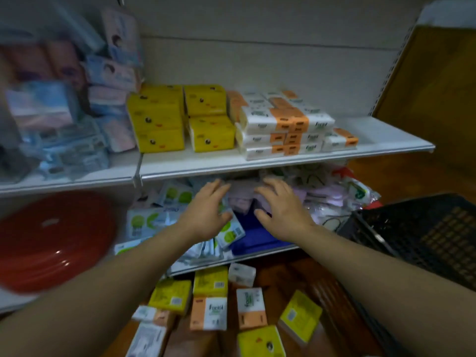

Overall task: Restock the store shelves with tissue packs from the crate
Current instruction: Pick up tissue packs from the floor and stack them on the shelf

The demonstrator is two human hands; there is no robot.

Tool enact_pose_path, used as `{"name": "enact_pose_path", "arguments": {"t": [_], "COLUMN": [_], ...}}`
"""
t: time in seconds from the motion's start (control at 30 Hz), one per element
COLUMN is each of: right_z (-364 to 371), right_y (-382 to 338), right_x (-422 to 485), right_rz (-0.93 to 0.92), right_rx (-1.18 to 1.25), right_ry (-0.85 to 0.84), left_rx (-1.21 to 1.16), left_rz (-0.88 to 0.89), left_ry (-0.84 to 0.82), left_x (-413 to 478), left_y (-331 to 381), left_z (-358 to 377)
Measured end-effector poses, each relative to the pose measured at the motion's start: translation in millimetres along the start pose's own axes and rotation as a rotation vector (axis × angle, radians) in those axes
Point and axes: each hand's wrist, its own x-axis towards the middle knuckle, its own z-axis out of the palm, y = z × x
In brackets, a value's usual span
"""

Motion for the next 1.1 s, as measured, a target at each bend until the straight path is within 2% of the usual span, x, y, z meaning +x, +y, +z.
{"name": "enact_pose_path", "arguments": {"t": [0.17, 0.4, 0.53, 0.57, 0.63, 0.7, 0.77, 0.8, 0.83, 0.87, 0.9, 0.97, 1.03, 1.1], "right_z": [62.7, 158.1, 201.8, 210.1, 236.3, 327.7, 366.1, 347.2, 292.5, 253.0, 250.7, 240.0, 221.1, 203.5], "right_y": [20.7, 52.1, 60.7, 59.2, 72.6, 144.8, 167.8, 152.0, 112.1, 77.3, 67.0, 59.6, 47.6, 35.3], "right_x": [-50.1, -132.2, -176.1, -187.6, -215.8, -265.0, -279.6, -269.8, -243.2, -226.0, -215.6, -207.8, -192.9, -175.1], "right_rz": [0.103, 0.328, 0.471, 0.491, 0.45, 0.373, 0.326, 0.366, 0.552, 0.657, 0.712, 0.733, 0.72, 0.661], "right_rx": [0.043, 0.147, 0.298, 0.284, 0.061, -0.011, 0.062, 0.094, 0.241, 0.412, 0.446, 0.489, 0.514, 0.499], "right_ry": [-0.221, -0.652, -0.773, -0.779, -0.681, -0.693, -0.58, -0.526, -0.637, -0.623, -0.58, -0.644, -0.502, -0.441], "left_rx": [-0.181, -0.423, -0.582, -0.628, -0.761, -0.838, -0.896, -0.928, -0.941, -0.956, -0.971, -1.001, -1.026, -1.027], "left_rz": [-0.136, -0.351, -0.467, -0.517, -0.605, -0.674, -0.739, -0.779, -0.814, -0.836, -0.848, -0.86, -0.834, -0.769], "left_ry": [-0.184, -0.431, -0.55, -0.578, -0.61, -0.649, -0.681, -0.666, -0.636, -0.599, -0.569, -0.503, -0.413, -0.312], "left_x": [-28.4, -78.6, -104.4, -110.3, -119.8, -126.1, -128.5, -129.1, -128.7, -126.8, -124.3, -118.6, -113.5, -106.8], "left_y": [-25.1, -33.9, -32.8, -31.9, -33.7, -35.0, -38.0, -42.3, -43.1, -45.7, -47.5, -46.2, -41.9, -33.3], "left_z": [82.3, 195.2, 246.6, 257.9, 280.4, 296.6, 312.2, 319.9, 319.9, 319.1, 315.5, 299.3, 276.5, 247.7]}}
